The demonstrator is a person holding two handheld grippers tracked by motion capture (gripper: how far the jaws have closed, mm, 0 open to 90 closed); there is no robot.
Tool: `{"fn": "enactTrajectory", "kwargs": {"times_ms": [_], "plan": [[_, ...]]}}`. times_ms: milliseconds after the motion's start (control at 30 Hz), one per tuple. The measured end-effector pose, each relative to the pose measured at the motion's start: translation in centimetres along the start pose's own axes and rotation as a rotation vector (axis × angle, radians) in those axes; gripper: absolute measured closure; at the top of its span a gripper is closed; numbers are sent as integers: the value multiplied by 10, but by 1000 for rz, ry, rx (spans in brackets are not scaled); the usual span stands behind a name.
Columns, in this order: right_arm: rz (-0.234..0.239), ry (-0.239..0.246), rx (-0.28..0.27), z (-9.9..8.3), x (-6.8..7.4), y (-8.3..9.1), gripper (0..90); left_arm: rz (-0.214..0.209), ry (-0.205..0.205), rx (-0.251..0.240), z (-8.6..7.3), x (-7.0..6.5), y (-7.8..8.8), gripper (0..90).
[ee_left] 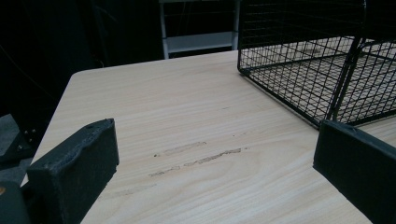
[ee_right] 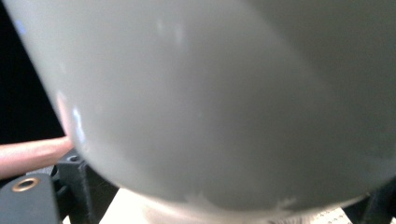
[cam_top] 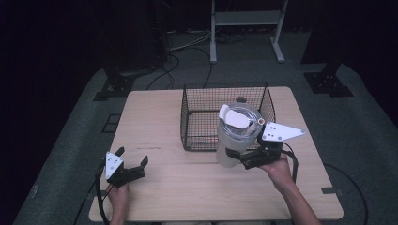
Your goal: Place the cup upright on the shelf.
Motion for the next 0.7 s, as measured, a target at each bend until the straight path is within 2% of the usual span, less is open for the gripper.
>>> {"fn": "enactTrajectory", "kwargs": {"times_ms": [133,300,400,633,667,700], "plan": [[-3,17,9,14,-11,-9,82,0,1,1,0,0,0,0],[-1,11,10,23,-21,-16,82,0,1,0,0,0,0,0],[-8,10,2,32,-32,-25,82,0,3,-3,0,0,0,0],[-23,16,24,41,-50,-41,82,-2,1,-4,0,0,0,0],[-23,3,29,43,-57,-47,82,-3,2,-3,0,1,0,0],[-23,3,29,43,-57,-47,82,-3,2,-3,0,1,0,0]]}}
Point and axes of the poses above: each handheld gripper's, and its own axes: y roughly backward along the jaws, z roughly out of its top, x roughly to its left, the point moved 1 cm from there along -y, roughly forward along the jaws
